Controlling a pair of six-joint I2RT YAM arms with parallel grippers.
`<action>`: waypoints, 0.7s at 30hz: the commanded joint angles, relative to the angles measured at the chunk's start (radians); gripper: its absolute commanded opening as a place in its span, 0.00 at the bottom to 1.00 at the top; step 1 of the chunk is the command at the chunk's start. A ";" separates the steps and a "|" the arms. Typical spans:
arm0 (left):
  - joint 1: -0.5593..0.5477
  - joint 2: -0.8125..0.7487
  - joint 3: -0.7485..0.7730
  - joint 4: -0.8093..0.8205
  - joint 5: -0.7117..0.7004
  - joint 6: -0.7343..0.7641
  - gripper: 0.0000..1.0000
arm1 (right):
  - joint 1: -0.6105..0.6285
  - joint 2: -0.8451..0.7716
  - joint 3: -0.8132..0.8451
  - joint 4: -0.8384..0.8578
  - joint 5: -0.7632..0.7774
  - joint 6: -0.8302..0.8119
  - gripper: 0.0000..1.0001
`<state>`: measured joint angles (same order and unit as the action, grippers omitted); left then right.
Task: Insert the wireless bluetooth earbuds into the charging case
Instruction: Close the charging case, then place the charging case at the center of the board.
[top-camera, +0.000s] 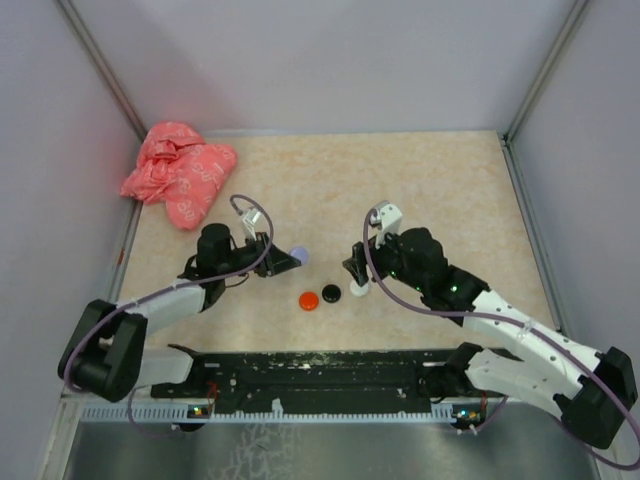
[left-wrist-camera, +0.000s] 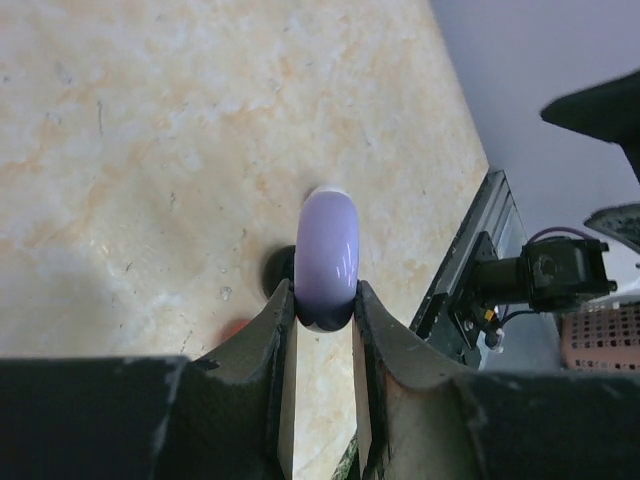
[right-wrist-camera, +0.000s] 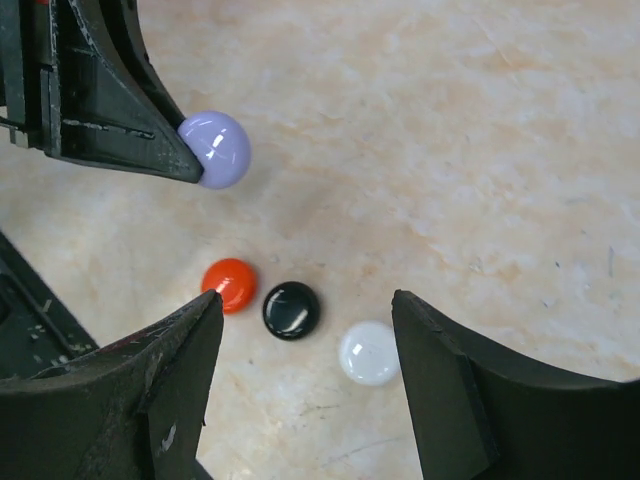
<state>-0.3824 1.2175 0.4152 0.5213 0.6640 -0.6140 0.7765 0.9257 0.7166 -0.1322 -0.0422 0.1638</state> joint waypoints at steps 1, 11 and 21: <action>-0.021 0.161 0.075 -0.037 0.012 -0.065 0.02 | 0.001 -0.083 -0.045 -0.016 0.177 -0.013 0.68; -0.104 0.448 0.180 -0.021 -0.016 -0.087 0.20 | 0.001 -0.174 -0.123 -0.028 0.264 -0.016 0.69; -0.128 0.526 0.300 -0.269 -0.093 -0.003 0.47 | 0.001 -0.200 -0.112 -0.059 0.288 -0.021 0.69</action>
<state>-0.5026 1.7710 0.6979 0.3588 0.6319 -0.6693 0.7765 0.7574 0.5934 -0.1951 0.2203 0.1551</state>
